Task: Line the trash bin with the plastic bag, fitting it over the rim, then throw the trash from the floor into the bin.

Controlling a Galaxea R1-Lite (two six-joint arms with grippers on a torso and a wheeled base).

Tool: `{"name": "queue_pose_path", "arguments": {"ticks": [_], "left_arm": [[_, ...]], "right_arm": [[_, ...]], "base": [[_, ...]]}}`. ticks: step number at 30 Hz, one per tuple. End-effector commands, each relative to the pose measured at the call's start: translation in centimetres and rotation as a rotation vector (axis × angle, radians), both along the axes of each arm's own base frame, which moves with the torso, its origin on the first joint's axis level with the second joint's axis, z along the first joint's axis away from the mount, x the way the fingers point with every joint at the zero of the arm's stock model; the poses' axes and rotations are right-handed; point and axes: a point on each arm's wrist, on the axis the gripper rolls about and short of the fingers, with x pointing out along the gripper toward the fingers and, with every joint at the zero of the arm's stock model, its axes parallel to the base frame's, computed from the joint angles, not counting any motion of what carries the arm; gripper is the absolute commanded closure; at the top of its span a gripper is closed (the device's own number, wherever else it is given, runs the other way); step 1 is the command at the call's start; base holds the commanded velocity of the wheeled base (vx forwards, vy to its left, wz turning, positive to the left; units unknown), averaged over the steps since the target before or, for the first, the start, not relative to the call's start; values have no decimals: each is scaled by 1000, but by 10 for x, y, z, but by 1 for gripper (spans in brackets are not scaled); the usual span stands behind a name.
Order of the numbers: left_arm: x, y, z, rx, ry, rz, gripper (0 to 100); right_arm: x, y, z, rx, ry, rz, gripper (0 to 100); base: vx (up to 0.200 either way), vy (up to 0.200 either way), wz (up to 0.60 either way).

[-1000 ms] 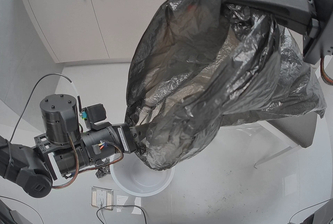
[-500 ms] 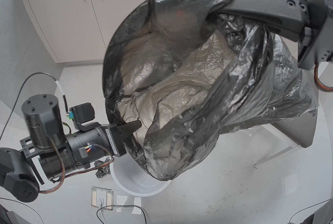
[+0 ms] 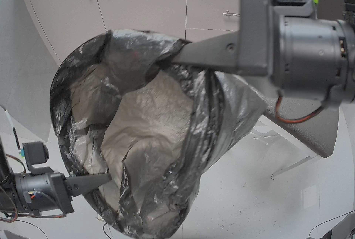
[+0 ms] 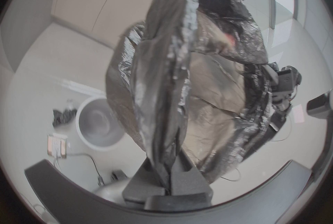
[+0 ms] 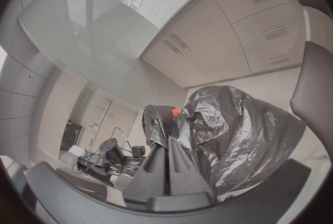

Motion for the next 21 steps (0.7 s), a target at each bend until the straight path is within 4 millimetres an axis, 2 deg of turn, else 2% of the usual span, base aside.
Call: {"name": "queue_pose_path", "arguments": {"ticks": [1,5,9,12,15,16,21], "left_arm": [[-37,24,8,-121,88,-89,100],[-34,22,3,-112,209,-75,100],[-26,17,-2,-63,286,-56,100],[-20,14,-5,-33,330,-39,100],[-12,8,-9,-12,366,-47,100],[-11,6,-7,-27,372,-88,100],[-4,-2,-4,-61,423,-218,100]], "right_arm": [[11,44,-36,-135,49,16,100],[13,48,-46,-229,78,-5,100],[11,42,-51,-434,175,-12,100],[11,39,-52,-485,212,-24,100],[11,32,-43,-471,188,-68,100],[10,26,-35,-466,158,-97,100],[5,14,-20,-538,108,-153,100]], "base": [[0,0,0],[0,0,0],[0,0,0],[0,0,0],[0,0,0],[0,0,0],[0,0,0]]}}
